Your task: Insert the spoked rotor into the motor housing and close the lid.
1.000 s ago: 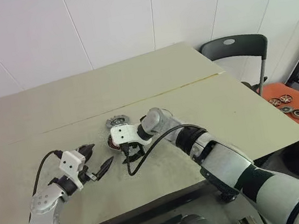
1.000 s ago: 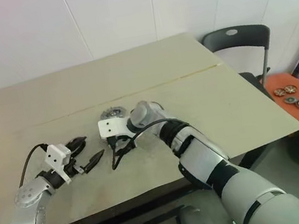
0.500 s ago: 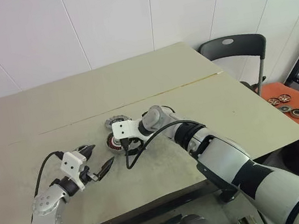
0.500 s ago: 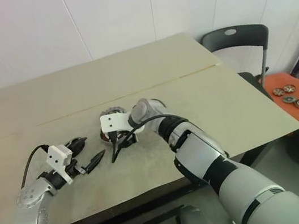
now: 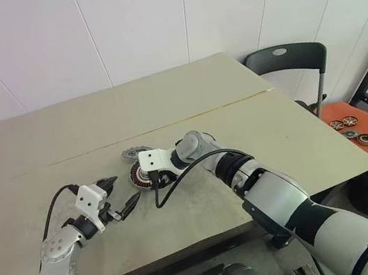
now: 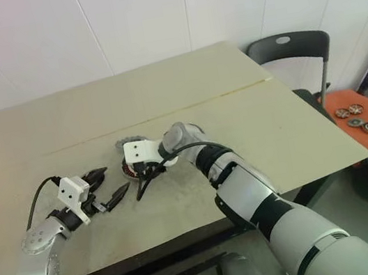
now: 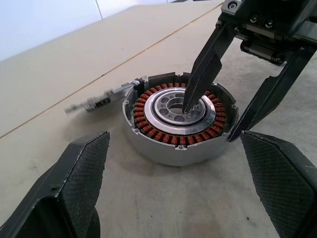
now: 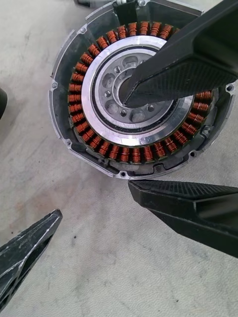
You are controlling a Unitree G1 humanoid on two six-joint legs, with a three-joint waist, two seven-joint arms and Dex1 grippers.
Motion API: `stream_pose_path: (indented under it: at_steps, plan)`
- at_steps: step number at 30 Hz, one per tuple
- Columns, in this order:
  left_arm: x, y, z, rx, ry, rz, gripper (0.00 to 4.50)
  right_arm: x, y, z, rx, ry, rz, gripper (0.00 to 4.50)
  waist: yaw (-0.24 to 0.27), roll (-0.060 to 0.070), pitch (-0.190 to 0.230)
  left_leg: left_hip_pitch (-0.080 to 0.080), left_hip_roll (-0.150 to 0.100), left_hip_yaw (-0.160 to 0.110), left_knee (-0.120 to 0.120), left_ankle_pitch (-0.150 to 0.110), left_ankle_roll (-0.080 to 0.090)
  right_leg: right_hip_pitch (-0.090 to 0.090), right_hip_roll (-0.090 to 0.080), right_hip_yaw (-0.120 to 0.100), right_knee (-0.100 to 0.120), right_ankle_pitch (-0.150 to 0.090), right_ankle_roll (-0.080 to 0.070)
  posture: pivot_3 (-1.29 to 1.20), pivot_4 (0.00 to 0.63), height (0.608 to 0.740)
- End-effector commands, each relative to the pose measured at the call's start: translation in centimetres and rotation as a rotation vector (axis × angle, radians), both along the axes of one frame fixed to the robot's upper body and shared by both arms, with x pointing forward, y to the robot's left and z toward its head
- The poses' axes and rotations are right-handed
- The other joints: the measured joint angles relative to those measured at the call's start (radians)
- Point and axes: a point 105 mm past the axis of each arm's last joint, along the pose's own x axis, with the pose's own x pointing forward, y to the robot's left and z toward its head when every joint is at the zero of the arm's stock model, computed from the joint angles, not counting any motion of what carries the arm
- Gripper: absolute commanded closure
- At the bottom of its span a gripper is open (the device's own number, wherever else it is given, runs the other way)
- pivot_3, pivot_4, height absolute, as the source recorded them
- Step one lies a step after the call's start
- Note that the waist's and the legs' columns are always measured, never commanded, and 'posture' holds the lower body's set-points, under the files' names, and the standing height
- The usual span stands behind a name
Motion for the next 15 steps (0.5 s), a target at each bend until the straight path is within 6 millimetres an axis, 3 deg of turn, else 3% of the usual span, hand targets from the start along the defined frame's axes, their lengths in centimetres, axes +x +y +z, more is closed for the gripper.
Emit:
stream_pose_path:
  at_steps: [1,6,15]
  plan:
    - [0.5,-0.5,1.4,0.005,-0.060,-0.018,0.00,-0.7,-0.1,-1.0,-0.025,0.031,0.022,2.54,0.000,0.000,0.000,0.000,0.000,0.000,0.000,0.000,0.000,0.000,0.000,0.000,0.000,0.000,0.000,0.00,0.000,0.740]
    - [0.7,-0.6,1.5,0.004,-0.064,-0.020,0.00,-1.1,-0.8,-0.3,-0.038,0.056,0.098,2.54,0.002,0.000,0.000,-0.001,0.000,0.000,0.000,0.000,0.000,0.000,0.000,0.000,0.000,0.000,0.000,0.00,0.000,0.740]
    - [0.6,-0.8,1.3,0.000,-0.054,-0.025,0.00,-2.9,-4.1,1.1,-0.068,0.153,0.255,2.54,0.009,0.000,0.000,-0.003,-0.002,-0.001,0.000,0.000,0.000,-0.001,-0.003,-0.001,-0.001,-0.001,0.003,0.00,0.000,0.740]
